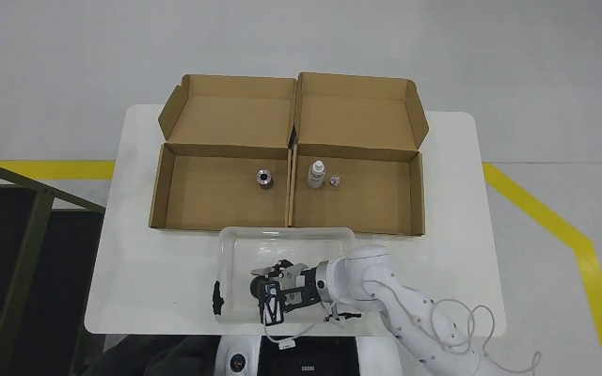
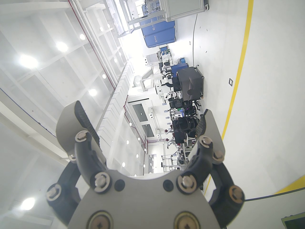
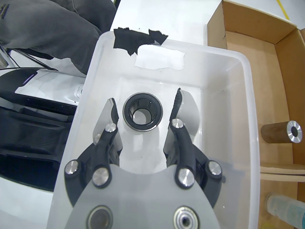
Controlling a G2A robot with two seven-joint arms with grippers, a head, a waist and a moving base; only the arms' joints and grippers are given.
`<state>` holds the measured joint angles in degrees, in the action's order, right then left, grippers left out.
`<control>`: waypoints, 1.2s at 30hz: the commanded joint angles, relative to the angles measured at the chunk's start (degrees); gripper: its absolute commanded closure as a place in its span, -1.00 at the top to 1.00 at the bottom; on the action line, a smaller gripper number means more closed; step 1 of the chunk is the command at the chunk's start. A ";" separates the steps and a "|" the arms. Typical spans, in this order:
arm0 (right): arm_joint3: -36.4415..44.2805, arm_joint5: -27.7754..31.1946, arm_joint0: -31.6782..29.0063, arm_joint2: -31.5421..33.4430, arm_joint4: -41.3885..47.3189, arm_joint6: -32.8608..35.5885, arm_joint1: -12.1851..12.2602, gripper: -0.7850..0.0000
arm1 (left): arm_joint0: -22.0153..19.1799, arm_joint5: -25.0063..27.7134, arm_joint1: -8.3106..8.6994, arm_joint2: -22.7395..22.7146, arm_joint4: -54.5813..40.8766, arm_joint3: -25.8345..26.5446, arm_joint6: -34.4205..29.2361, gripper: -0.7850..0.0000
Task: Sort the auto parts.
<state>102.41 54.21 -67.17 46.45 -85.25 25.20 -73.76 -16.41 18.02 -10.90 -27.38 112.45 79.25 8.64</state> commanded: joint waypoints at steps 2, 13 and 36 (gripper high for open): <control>-1.32 -0.46 0.56 -0.53 -0.18 -0.18 -0.04 0.13 | 0.00 0.00 0.00 0.00 0.00 0.00 0.00 1.00; -6.16 -2.12 3.45 -3.75 -0.18 -0.79 -0.72 0.30 | 0.00 0.00 0.00 0.00 0.00 0.00 0.00 1.00; -6.04 -2.50 6.49 -4.40 4.04 -3.36 -0.96 -1.00 | 0.00 0.00 0.00 0.00 0.00 0.00 0.00 1.00</control>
<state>96.09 51.70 -60.65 41.79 -81.32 21.96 -74.80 -16.41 18.02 -10.90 -27.38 112.45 79.25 8.64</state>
